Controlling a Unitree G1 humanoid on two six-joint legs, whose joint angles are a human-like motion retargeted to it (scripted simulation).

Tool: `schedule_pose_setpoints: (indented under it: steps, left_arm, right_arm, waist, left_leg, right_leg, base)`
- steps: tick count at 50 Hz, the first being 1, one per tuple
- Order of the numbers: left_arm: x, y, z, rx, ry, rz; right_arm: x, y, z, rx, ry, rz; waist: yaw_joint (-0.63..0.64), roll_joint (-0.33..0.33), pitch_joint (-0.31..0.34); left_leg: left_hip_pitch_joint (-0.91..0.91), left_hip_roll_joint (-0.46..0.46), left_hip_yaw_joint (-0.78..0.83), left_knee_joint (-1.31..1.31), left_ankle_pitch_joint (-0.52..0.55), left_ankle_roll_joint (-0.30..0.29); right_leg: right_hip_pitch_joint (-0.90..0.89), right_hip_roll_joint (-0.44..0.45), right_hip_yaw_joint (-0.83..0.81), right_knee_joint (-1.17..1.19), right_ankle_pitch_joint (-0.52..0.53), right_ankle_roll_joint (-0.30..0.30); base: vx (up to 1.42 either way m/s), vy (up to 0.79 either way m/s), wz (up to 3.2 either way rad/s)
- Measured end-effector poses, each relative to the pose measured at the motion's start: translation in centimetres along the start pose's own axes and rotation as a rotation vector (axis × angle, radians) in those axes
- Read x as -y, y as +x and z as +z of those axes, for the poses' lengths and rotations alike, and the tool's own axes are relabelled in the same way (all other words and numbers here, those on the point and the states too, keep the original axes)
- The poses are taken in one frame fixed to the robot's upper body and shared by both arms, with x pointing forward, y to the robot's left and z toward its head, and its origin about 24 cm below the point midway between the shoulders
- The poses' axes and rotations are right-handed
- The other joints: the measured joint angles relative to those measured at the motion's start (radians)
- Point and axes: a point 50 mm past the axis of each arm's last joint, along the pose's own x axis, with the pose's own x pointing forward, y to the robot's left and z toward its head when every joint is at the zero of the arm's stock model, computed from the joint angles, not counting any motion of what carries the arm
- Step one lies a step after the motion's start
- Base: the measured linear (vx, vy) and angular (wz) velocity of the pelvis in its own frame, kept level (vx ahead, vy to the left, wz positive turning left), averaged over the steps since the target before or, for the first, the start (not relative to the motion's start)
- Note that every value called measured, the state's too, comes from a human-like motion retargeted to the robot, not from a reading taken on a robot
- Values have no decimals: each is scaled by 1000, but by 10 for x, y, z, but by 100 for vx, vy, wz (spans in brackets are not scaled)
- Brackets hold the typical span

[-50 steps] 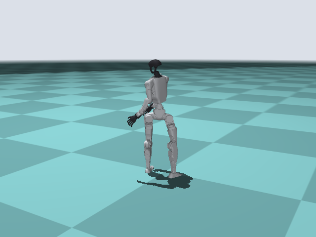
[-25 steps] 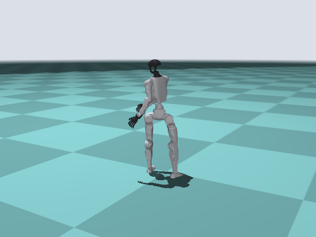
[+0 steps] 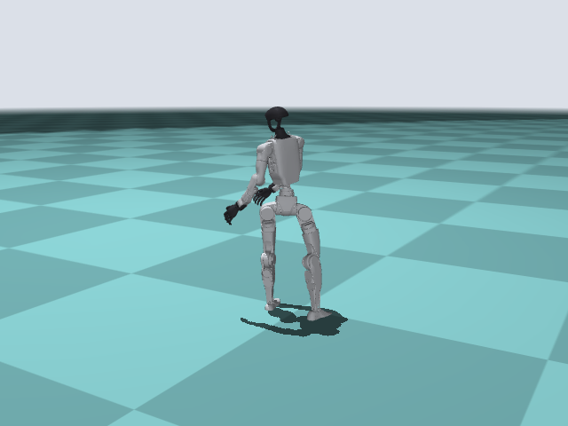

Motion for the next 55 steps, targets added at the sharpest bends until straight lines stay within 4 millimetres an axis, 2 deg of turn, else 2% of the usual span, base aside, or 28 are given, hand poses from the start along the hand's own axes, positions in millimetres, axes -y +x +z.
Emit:
schedule_pose_setpoints:
  steps: [5,13,17,20,24,30,35,41,47,51,55]
  left_arm:
    - [-10,-11,-21,-54,-56,27]
    - [-43,-56,-96,-314,-276,255]
    - [-44,-80,-127,-449,-368,333]
    - [-35,-87,-137,-509,-383,336]
    - [-24,-78,-129,-500,-323,290]
    - [-21,-47,-93,-366,-153,217]
    - [-37,-26,-62,-247,17,192]
    - [-72,-15,-40,-178,185,234]
    - [-102,-8,-22,-149,222,333]
    - [-105,-2,-9,-115,190,375]
    - [-92,6,6,-63,144,363]
  right_arm:
    - [-3,9,18,54,-63,20]
    - [-2,23,62,197,-130,34]
    - [-1,27,77,237,-134,44]
    - [2,28,79,236,-123,38]
    - [8,27,70,205,-100,-1]
    - [24,16,42,131,-44,-80]
    - [41,2,8,34,30,-170]
    - [64,-23,-38,-115,85,-285]
    - [94,-50,-73,-233,83,-383]
    - [113,-68,-89,-289,107,-465]
    - [130,-89,-106,-344,169,-573]
  waist:
    - [65,-11,2]
    - [209,-16,38]
    - [231,-3,56]
    - [211,11,65]
    - [155,30,70]
    - [42,66,75]
    - [-73,96,74]
    - [-224,120,53]
    - [-356,157,20]
    - [-440,193,17]
    - [-517,231,28]
  left_leg:
    - [-18,-25,-91,0,17,25]
    - [-15,-36,-102,0,27,48]
    - [-4,-27,-68,0,28,47]
    - [7,-16,-40,0,27,48]
    - [27,7,9,0,18,57]
    - [79,51,128,0,-5,66]
    - [137,90,266,0,-26,55]
    - [198,129,449,17,-56,31]
    - [236,213,642,42,-81,-1]
    - [280,263,756,42,-85,-19]
    - [338,295,863,32,-83,-33]
  right_leg:
    - [33,3,-99,8,3,-25]
    - [47,2,-112,-7,24,-20]
    - [41,3,-75,-14,31,-12]
    - [33,3,-42,-9,31,-11]
    - [16,4,16,9,25,-7]
    - [-20,11,152,38,17,6]
    - [-57,28,303,49,15,24]
    - [-103,63,491,42,25,64]
    - [-151,171,665,-12,62,74]
    - [-155,244,759,-56,90,74]
    - [-139,303,846,-106,122,74]
  base:
    - [5,3,98]
    - [2,0,9]
    - [1,-4,-46]
    - [-1,-6,-56]
    - [-2,-8,-72]
    - [-2,-10,-112]
    - [-2,-11,-149]
    - [-2,-12,-159]
    - [-5,-21,-169]
    - [-6,-24,-150]
    - [-4,-22,-137]
